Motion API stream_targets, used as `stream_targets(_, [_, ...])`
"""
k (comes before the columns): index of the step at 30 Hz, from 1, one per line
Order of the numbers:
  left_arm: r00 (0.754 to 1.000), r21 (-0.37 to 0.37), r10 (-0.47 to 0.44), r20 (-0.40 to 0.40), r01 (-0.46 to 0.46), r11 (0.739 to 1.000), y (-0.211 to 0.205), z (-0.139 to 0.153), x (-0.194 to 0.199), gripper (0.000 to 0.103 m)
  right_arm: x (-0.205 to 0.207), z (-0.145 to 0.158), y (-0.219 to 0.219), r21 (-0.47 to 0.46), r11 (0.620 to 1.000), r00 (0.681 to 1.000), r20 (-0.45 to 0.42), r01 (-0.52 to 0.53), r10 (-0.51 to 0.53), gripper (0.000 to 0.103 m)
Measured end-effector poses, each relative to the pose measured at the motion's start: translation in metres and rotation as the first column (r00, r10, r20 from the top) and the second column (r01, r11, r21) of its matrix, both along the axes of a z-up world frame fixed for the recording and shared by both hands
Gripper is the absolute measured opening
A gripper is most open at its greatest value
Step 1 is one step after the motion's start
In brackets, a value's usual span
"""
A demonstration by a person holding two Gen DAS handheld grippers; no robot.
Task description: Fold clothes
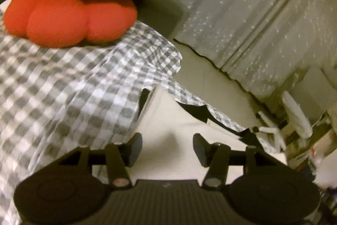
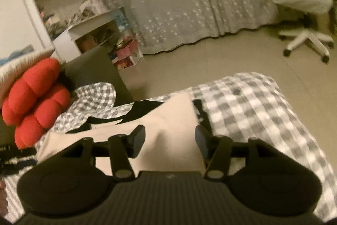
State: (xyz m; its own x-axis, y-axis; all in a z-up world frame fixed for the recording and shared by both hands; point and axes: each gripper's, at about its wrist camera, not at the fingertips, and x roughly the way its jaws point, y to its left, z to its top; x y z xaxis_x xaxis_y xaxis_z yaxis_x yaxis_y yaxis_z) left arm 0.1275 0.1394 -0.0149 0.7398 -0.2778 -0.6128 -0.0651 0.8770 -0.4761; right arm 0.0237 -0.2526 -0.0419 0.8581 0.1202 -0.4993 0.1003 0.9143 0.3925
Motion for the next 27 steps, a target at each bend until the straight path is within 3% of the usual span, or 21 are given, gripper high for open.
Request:
stream_targets(2, [1.0, 0.011, 0.024, -0.004, -0.023, 1.0, 0.004, 0.0, -0.007, 0.062, -0.007, -0.004, -0.007, 0.043, 0.999, 1.0, -0.007, 0.022, -0.022, 0.059])
stream_targets(7, [0.999, -0.015, 0.023, -0.027, -0.023, 1.0, 0.013, -0.018, -0.011, 0.063, -0.014, -0.021, -0.02, 0.148, 0.988, 0.998, -0.037, 0.052, -0.047, 0.059])
stream_targets(10, [0.998, -0.065, 0.006, -0.057, -0.01, 0.998, 0.016, -0.036, -0.005, 0.061, -0.01, -0.032, -0.023, 0.201, 0.979, 0.998, -0.058, 0.045, -0.034, 0.059])
stream_targets(14, [1.0, -0.093, -0.015, -0.027, 0.013, 0.996, 0.012, -0.044, 0.003, 0.053, -0.002, -0.038, -0.02, 0.242, 0.97, 0.999, -0.033, 0.028, -0.021, 0.06])
stream_targets(17, [1.0, -0.087, -0.006, -0.002, 0.005, 0.996, 0.005, -0.048, 0.008, 0.051, 0.005, -0.041, -0.011, 0.214, 0.976, 0.999, -0.008, 0.036, -0.035, 0.06])
stream_targets(19, [1.0, -0.066, 0.005, 0.018, -0.004, 0.998, 0.0, -0.05, 0.01, 0.049, 0.009, -0.04, -0.004, 0.171, 0.984, 0.999, 0.002, 0.052, -0.053, 0.056])
stream_targets(21, [0.999, -0.043, 0.014, 0.038, -0.012, 0.999, -0.006, -0.052, 0.011, 0.044, 0.012, -0.04, 0.002, 0.129, 0.989, 0.998, 0.005, 0.067, -0.068, 0.043])
stream_targets(24, [0.998, -0.006, 0.02, 0.058, -0.02, 1.0, -0.01, -0.05, 0.009, 0.036, 0.014, -0.041, 0.001, 0.119, 0.991, 0.998, 0.013, 0.067, -0.069, 0.031])
stream_targets(27, [0.997, 0.014, 0.028, 0.069, -0.029, 0.999, -0.014, -0.044, 0.006, 0.031, 0.011, -0.039, -0.003, 0.126, 0.99, 0.998, 0.019, 0.059, -0.062, 0.027])
